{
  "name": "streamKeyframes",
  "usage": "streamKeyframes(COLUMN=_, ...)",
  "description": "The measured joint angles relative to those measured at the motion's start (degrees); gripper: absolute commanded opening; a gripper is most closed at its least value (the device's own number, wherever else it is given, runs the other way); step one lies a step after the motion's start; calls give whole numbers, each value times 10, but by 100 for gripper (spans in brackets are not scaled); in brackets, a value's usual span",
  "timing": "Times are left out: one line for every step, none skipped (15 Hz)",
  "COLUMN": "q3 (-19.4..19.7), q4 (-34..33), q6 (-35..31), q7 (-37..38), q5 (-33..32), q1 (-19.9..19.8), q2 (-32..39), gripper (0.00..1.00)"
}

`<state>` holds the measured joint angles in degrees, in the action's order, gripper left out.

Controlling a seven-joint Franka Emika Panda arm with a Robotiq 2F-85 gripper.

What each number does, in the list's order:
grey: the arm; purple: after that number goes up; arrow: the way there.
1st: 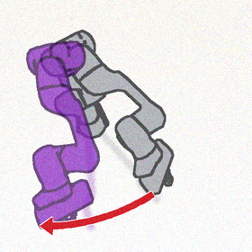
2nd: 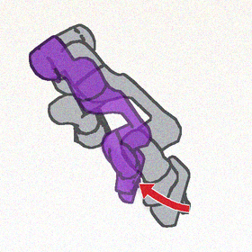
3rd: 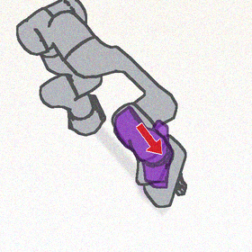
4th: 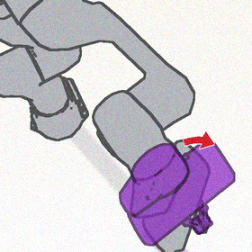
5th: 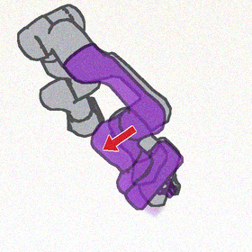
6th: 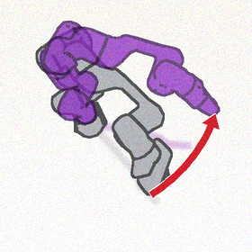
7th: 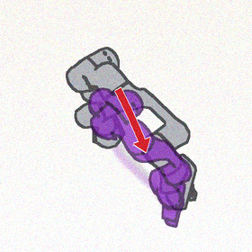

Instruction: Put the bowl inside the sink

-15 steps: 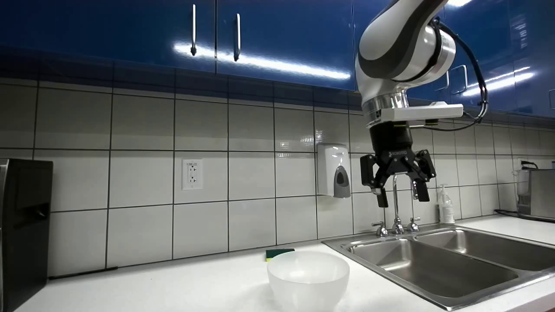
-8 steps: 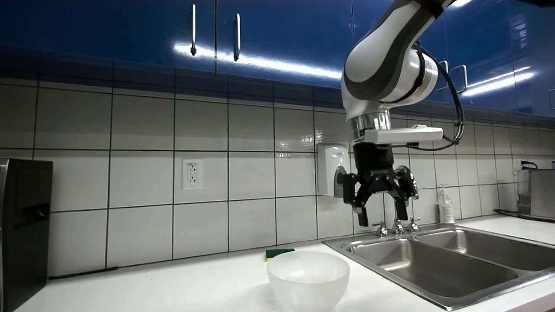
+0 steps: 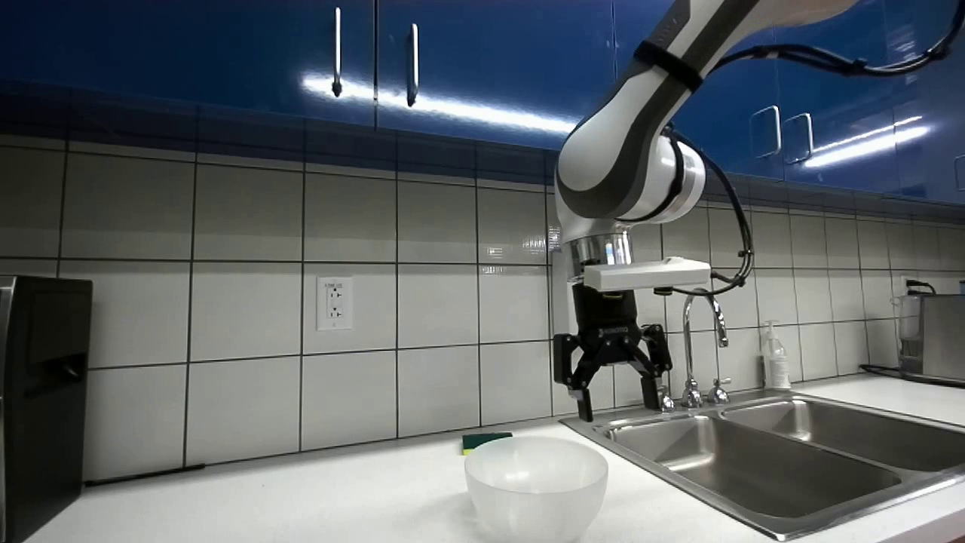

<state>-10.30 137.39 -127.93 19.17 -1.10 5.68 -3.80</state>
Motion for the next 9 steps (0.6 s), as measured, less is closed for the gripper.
streamKeyframes(q3=0, q4=-15, q6=-1, q7=6, q5=-6, q1=2, q2=18, gripper=100)
streamKeyframes(q3=0, q4=-31, q6=-1, q7=13, q5=-12, q1=3, q2=36, gripper=100)
streamKeyframes(q3=0, q4=-47, q6=-1, q7=21, q5=-17, q1=5, q2=53, gripper=100)
streamKeyframes(q3=0, q4=-64, q6=-1, q7=29, q5=-23, q1=9, q2=71, gripper=100)
streamKeyframes(q3=0, q4=-80, q6=-1, q7=35, q5=-29, q1=13, q2=86, gripper=100)
streamKeyframes(q3=0, q4=-96, q6=-1, q7=42, q5=-35, q1=19, q2=100, gripper=100)
streamKeyframes(q3=0, q4=-111, q6=-1, q7=48, q5=-38, q1=26, q2=112, gripper=100)
streamKeyframes(q3=0, q4=-124, q6=-1, q7=53, q5=-40, q1=33, q2=122, gripper=100)
streamKeyframes(q3=0, q4=-136, q6=-1, q7=56, q5=-41, q1=41, q2=130, gripper=100)
